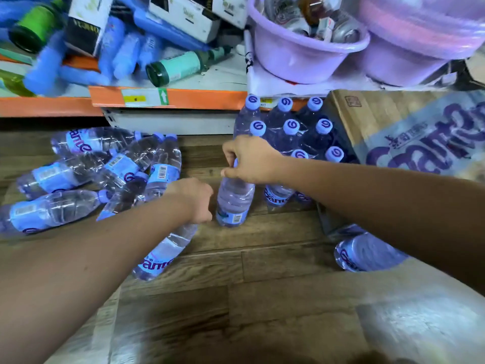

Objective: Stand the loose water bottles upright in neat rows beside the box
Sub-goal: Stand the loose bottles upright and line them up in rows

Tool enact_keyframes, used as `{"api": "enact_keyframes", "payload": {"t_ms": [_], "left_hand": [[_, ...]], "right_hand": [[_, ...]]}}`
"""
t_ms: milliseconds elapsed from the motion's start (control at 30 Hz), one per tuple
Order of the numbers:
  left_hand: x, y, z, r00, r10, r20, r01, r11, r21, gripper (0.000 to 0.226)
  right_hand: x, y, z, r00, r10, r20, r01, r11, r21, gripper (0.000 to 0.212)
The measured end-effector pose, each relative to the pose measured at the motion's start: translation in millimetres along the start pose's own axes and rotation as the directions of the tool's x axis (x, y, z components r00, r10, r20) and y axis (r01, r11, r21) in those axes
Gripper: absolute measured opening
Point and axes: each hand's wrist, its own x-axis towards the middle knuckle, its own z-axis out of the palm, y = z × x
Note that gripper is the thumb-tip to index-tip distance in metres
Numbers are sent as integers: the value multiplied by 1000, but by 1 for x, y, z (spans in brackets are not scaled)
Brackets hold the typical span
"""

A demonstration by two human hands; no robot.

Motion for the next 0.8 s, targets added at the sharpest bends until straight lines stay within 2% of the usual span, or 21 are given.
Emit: {"api": "enact_keyframes", "payload": {"t_ms": [100, 200, 333, 433, 500, 633, 733, 800], "left_hand": [[4, 16, -1, 991, 127, 41, -127, 992, 3, 41], [8, 24, -7, 981, 186, 46, -185, 982, -27, 33], [5, 30, -31, 972, 229, -56, -234, 967, -106, 26], [9, 33, -47, 951, 272, -149, -292, 946, -142, 26], [10, 39, -53, 931, 303, -202, -337, 927, -163, 25], [11, 57, -58, 892, 370, -259, -420, 891, -173, 26], [15, 75, -61, 854, 439, -279, -494, 853, -170, 25], [16, 87, -59, 835, 473, -280, -521, 844, -127, 25]], "right_hand": [[-26, 15, -1, 992, 70, 108, -75, 996, 41, 46], [-40, 22, -2, 975, 103, 199, -109, 994, 22, 43], [-49, 28, -8, 968, 100, 229, -105, 994, 10, 38], [-56, 38, -12, 954, 149, 262, -178, 980, 91, 28], [-63, 45, -14, 943, 179, 280, -221, 967, 126, 30], [-78, 57, -16, 933, 220, 285, -250, 966, 72, 32], [-92, 69, -21, 930, 250, 270, -254, 967, -20, 15], [-100, 80, -26, 915, 287, 282, -298, 955, -6, 7]]}}
